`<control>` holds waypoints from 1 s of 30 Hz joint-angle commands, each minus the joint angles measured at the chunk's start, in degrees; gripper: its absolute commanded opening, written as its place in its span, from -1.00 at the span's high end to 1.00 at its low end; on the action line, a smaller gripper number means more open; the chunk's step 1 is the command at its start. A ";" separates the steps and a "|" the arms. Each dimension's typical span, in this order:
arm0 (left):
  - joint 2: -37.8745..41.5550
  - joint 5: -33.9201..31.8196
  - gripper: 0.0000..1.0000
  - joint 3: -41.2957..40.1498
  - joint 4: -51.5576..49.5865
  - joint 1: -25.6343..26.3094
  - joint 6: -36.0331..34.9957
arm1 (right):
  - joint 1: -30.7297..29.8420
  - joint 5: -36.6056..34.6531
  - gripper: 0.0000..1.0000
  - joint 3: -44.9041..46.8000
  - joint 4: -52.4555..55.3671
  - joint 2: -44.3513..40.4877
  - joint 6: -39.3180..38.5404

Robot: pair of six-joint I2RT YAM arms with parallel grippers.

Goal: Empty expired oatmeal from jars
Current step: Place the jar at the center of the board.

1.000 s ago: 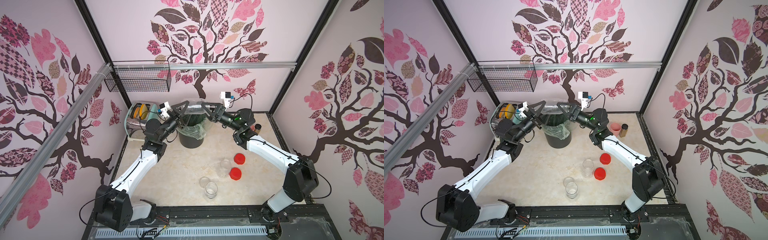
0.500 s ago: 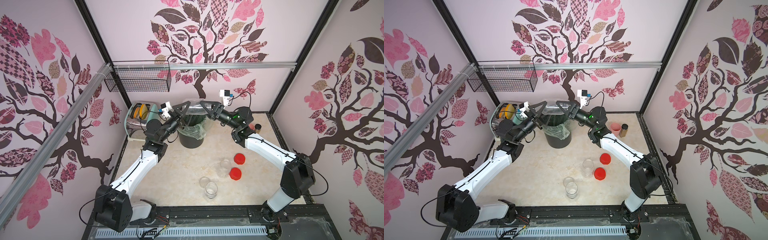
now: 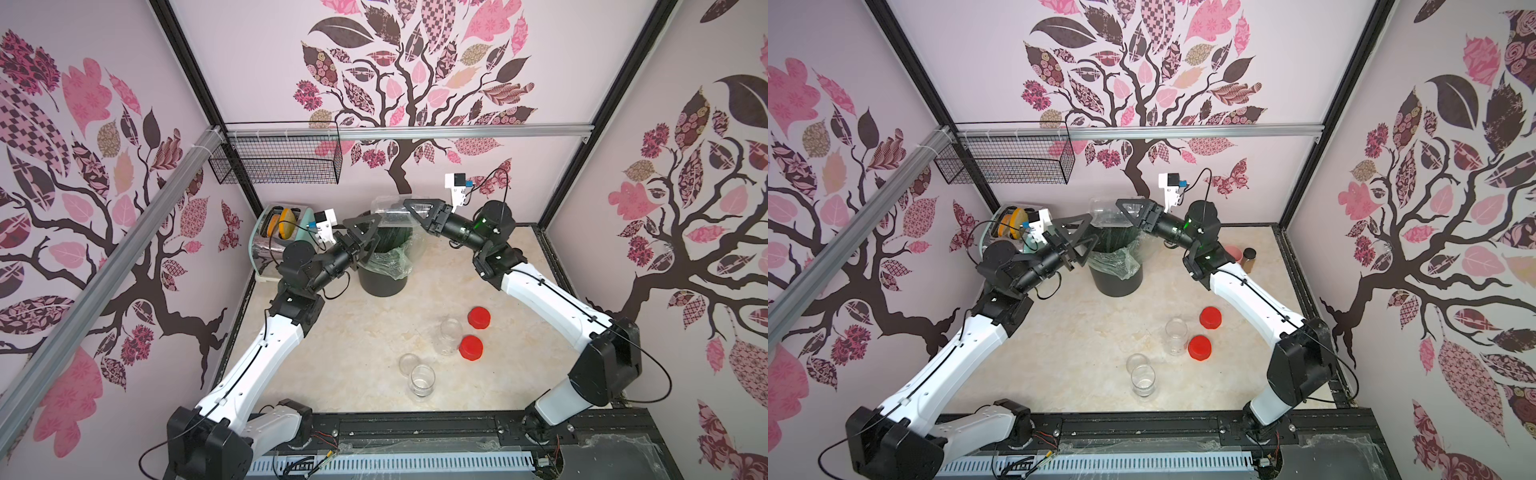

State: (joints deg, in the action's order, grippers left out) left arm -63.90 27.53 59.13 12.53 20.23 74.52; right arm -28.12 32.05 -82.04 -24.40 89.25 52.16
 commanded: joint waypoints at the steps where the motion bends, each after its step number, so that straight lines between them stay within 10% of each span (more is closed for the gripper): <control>1: 2.61 1.69 -0.96 2.42 -19.91 -0.12 -16.37 | 0.83 -6.61 0.06 -2.81 16.80 -5.06 -14.98; 15: 9.95 -3.47 -0.96 -5.76 -35.50 0.56 -33.38 | 0.83 -33.66 0.00 11.33 53.68 -28.05 -35.28; 30: 11.17 -3.19 -0.96 -11.21 -34.53 -0.10 -34.51 | -7.66 -42.65 -0.03 22.10 75.85 -42.62 -26.20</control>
State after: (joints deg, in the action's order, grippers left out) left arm -53.93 24.67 48.97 -22.20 20.45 41.63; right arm -32.99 -7.53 -60.97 46.63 48.99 22.46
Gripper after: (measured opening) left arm 0.980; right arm 0.746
